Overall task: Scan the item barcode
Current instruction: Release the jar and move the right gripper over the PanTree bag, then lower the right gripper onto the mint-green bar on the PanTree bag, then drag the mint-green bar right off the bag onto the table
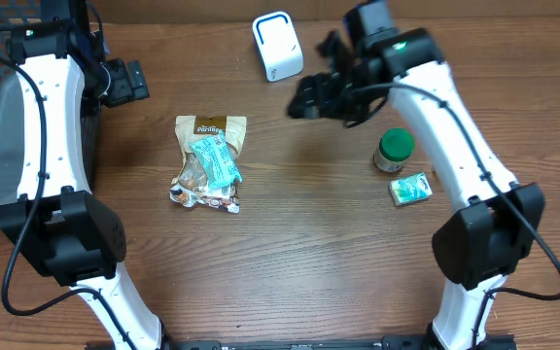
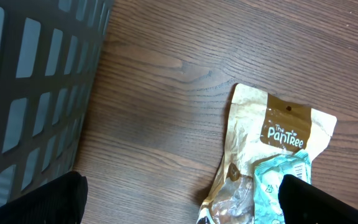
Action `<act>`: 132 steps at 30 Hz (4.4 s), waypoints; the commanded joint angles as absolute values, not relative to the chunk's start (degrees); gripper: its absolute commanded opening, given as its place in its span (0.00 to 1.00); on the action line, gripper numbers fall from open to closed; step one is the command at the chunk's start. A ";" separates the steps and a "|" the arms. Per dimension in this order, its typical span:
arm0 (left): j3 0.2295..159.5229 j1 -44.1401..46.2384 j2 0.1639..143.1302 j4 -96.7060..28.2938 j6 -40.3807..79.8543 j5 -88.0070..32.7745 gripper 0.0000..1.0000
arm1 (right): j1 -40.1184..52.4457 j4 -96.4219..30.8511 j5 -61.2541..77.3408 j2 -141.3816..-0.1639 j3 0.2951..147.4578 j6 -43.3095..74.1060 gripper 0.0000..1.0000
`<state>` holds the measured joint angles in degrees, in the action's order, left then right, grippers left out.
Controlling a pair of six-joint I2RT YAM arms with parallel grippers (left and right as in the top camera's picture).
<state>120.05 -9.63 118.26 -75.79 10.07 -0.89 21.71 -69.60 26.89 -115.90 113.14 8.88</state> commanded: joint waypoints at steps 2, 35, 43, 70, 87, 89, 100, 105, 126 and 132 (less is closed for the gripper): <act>121.19 -9.63 118.30 -75.83 8.97 -1.10 0.99 | 26.48 -66.72 28.42 -116.09 110.43 10.74 1.00; 121.19 -9.63 118.30 -75.83 8.97 -1.08 1.00 | 32.45 -47.59 25.10 -119.61 98.48 25.78 0.67; 121.19 -9.63 118.30 -75.83 8.97 -1.10 1.00 | 32.40 -46.74 22.92 -119.61 98.48 26.00 0.66; 121.19 -9.63 118.30 -75.83 8.97 -1.10 1.00 | 32.42 -46.96 18.48 -119.72 97.76 30.96 0.66; 121.19 -9.63 118.30 -75.83 8.97 -1.10 1.00 | 36.29 -34.85 23.55 -119.74 89.25 38.15 0.52; 121.19 -9.63 118.30 -75.83 8.97 -1.10 0.99 | 37.23 -32.40 23.33 -119.74 88.20 39.97 0.51; 121.19 -9.63 118.30 -75.83 8.97 -1.10 0.99 | 39.86 -19.40 19.99 -119.79 80.58 48.49 0.43; 121.19 -9.63 118.30 -75.83 8.97 -1.10 1.00 | 40.88 -17.54 18.76 -119.81 80.07 48.73 0.43; 121.19 -9.63 118.30 -75.83 8.97 -1.10 1.00 | 43.24 -17.02 10.13 -116.01 80.38 42.37 0.04; 121.19 -9.63 118.30 -75.83 8.97 -1.10 1.00 | 40.27 -25.26 10.13 -106.69 80.38 29.65 0.04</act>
